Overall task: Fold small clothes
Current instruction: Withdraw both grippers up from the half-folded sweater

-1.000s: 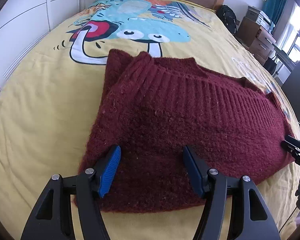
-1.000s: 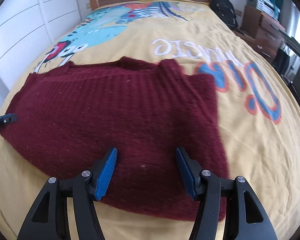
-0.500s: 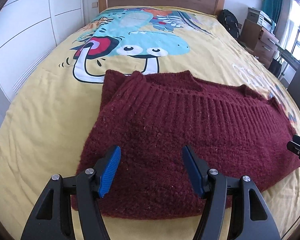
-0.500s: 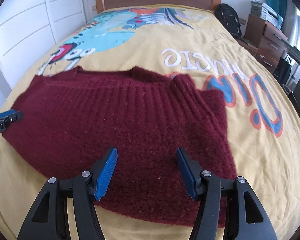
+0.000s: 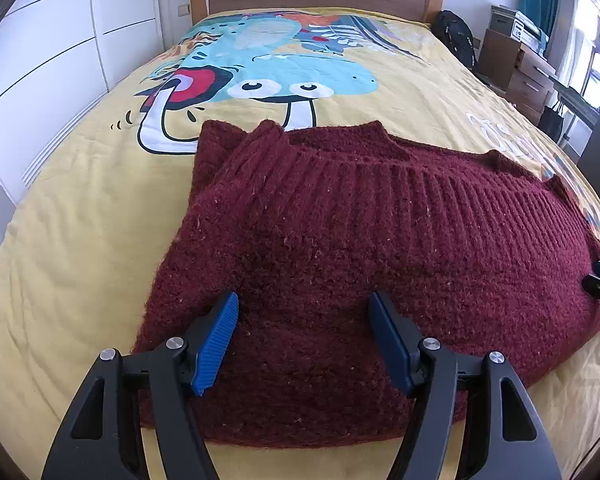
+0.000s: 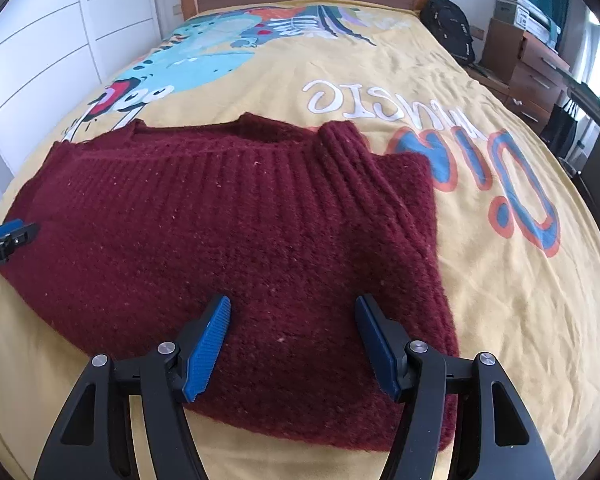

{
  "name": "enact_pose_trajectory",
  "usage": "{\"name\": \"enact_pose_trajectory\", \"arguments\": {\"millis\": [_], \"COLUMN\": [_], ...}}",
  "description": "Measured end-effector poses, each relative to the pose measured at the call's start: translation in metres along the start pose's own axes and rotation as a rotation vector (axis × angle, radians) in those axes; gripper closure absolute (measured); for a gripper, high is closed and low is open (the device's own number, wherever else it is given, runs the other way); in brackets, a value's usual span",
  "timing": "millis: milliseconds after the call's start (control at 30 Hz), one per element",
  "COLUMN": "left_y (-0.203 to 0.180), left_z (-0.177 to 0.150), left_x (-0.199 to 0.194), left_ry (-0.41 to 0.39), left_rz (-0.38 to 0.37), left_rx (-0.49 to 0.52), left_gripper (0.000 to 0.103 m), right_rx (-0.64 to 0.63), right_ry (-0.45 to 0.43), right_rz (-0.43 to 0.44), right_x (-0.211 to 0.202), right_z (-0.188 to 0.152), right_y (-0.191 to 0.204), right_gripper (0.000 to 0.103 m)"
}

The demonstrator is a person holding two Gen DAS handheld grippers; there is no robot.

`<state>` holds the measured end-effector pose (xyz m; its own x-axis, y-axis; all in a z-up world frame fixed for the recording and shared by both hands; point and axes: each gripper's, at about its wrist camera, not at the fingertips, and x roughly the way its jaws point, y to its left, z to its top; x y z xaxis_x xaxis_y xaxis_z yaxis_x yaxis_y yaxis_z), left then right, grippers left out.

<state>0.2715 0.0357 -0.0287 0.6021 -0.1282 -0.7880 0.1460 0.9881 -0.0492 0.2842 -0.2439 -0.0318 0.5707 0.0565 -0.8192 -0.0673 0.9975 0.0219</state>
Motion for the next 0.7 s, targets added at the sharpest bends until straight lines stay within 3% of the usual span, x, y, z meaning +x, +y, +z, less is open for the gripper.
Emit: {"name": "enact_pose_trajectory", "arguments": {"millis": [433,700], "left_y": [0.006,0.003], "left_z": [0.004,0.052], "left_x": [-0.01,0.001], "left_ry": [-0.003,-0.029], "left_rz": [0.009,0.021], "left_rx": [-0.005,0.016], "left_gripper": [0.04,0.04], "right_rx": [-0.002,-0.06], "right_ry": [0.005,-0.075], "right_rz": [-0.031,0.006], "right_x": [-0.016,-0.003], "right_z": [0.0,0.063], "right_y": [-0.008,0.025], "right_gripper": [0.036,0.036]}}
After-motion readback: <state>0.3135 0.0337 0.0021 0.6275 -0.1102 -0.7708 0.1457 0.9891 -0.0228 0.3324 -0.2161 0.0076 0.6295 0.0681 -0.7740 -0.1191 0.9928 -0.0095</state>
